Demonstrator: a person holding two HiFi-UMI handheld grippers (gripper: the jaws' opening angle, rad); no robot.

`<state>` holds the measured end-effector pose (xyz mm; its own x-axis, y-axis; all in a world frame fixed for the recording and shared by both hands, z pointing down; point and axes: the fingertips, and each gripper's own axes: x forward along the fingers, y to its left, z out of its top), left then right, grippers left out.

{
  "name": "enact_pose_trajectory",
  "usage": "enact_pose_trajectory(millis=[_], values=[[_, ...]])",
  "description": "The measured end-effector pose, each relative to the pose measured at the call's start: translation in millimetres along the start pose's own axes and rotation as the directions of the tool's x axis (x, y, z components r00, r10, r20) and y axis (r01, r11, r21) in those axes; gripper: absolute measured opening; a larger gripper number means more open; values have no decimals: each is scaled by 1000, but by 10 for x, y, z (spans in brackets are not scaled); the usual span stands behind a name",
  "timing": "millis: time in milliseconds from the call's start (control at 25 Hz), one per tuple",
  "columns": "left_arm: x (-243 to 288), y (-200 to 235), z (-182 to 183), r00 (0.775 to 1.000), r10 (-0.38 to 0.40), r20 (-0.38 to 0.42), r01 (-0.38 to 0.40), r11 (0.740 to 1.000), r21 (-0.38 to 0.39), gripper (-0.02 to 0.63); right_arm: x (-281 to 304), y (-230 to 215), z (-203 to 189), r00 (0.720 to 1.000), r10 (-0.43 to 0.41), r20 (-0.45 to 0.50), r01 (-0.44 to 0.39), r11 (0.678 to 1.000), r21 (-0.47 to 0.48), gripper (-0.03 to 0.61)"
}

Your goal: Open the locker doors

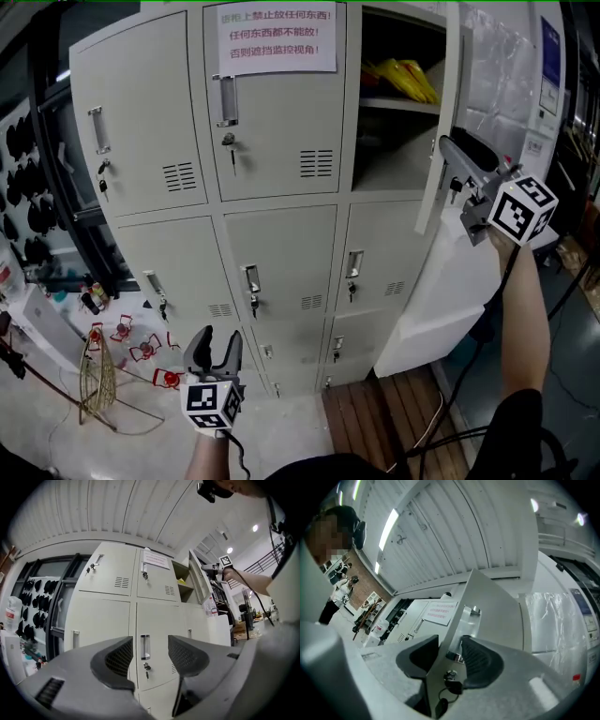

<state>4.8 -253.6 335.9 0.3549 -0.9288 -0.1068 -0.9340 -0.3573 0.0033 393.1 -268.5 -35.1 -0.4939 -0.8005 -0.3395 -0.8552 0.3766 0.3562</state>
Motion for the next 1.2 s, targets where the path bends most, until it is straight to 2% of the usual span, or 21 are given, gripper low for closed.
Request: enact_pose_trajectory(millis=[200, 440, 560, 640, 760, 840, 960, 1080, 1200], values=[[95, -153, -76, 1000, -29, -10, 28, 1000, -11, 233, -315, -104, 86, 999, -21, 24, 21, 1000, -4, 149], [162, -319, -113, 999, -48, -11, 48, 999, -13, 233, -470, -180, 141, 997, -80, 20, 82, 992, -97, 155], [158, -355, -108, 999, -44, -14, 44, 999, -11, 233, -632, -173, 308, 987, -110, 117, 117, 992, -54, 144], [173, -363, -112, 999, -39, -19, 39, 999, -6, 233, -804, -53, 448, 972, -94, 214, 102, 994, -25, 132], [210, -406, -134, 999, -38, -39, 38, 999, -7, 233, -1066, 294, 471, 947, -69, 314, 94, 994, -65, 95], [212, -410, -179, 999, -28, -47, 28, 1000, 2, 233, -1181, 584, 309, 944, -66, 323, 111, 986, -123, 89], [160, -456, -250, 995, -13, -96, 12, 1000, -11, 233, -1203, 995, -118, 956, -28, 294, 83, 981, -175, 91], [108, -468, -295, 993, 12, -118, -12, 1000, 1, 233, -1089, 1187, -696, 968, -42, 249, 77, 988, -131, 94], [21, -431, -393, 989, 42, -139, -39, 999, 18, 233, -835, 1431, -1361, 986, -48, 159, 60, 996, -70, 94]])
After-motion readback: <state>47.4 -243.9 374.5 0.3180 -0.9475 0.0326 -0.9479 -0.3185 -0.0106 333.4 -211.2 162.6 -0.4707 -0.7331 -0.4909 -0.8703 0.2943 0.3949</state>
